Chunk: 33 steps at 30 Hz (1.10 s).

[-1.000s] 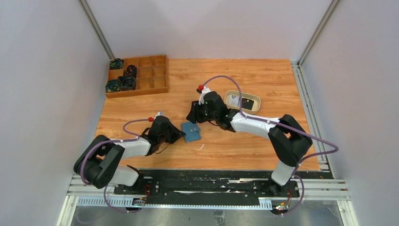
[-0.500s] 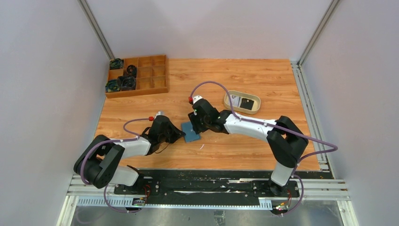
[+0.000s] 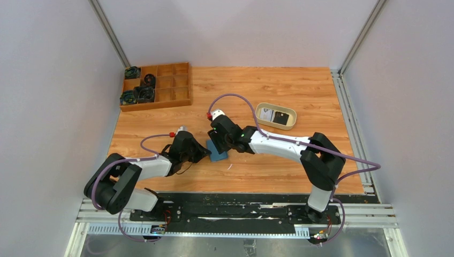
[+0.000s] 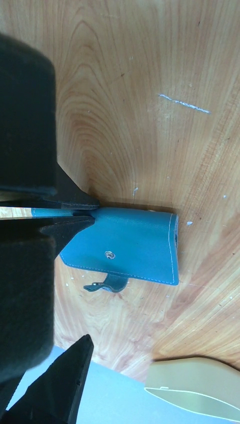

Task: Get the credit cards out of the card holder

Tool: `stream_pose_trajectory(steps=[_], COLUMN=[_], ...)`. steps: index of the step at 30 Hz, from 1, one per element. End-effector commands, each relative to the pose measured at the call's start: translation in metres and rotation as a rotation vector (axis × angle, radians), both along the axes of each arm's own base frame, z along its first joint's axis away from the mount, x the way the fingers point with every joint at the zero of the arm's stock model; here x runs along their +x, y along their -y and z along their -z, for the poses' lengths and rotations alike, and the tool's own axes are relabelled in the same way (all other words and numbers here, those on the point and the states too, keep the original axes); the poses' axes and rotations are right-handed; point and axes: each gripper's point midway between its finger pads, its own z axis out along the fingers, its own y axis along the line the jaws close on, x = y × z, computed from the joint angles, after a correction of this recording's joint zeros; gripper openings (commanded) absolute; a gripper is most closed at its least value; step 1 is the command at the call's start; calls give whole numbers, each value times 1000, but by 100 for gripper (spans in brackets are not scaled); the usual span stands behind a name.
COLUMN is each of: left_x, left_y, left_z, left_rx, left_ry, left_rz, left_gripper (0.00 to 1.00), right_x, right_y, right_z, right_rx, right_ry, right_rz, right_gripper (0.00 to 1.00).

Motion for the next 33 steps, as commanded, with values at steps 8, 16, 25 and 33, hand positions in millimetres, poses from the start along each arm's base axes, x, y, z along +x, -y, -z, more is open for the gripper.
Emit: stream_pose_trajectory(steps=[8, 16, 25, 33], left_x=[-27, -26, -26, -26], left_y=[-27, -27, -23, -22], left_z=[45, 46, 45, 46], left_rx=[166, 170, 158, 158], left_ry=[-140, -145, -148, -154], left_rz=[6, 8, 25, 31], left_gripper=[0, 0, 0, 0], right_x=[4, 7, 17, 18], right_y=[2, -6, -9, -7], right_z=[12, 24, 25, 29], right_rx=[-128, -146, -168, -184], right_ry=[8, 7, 37, 37], right_rz=[20, 12, 31, 35], right_gripper=[53, 48, 27, 17])
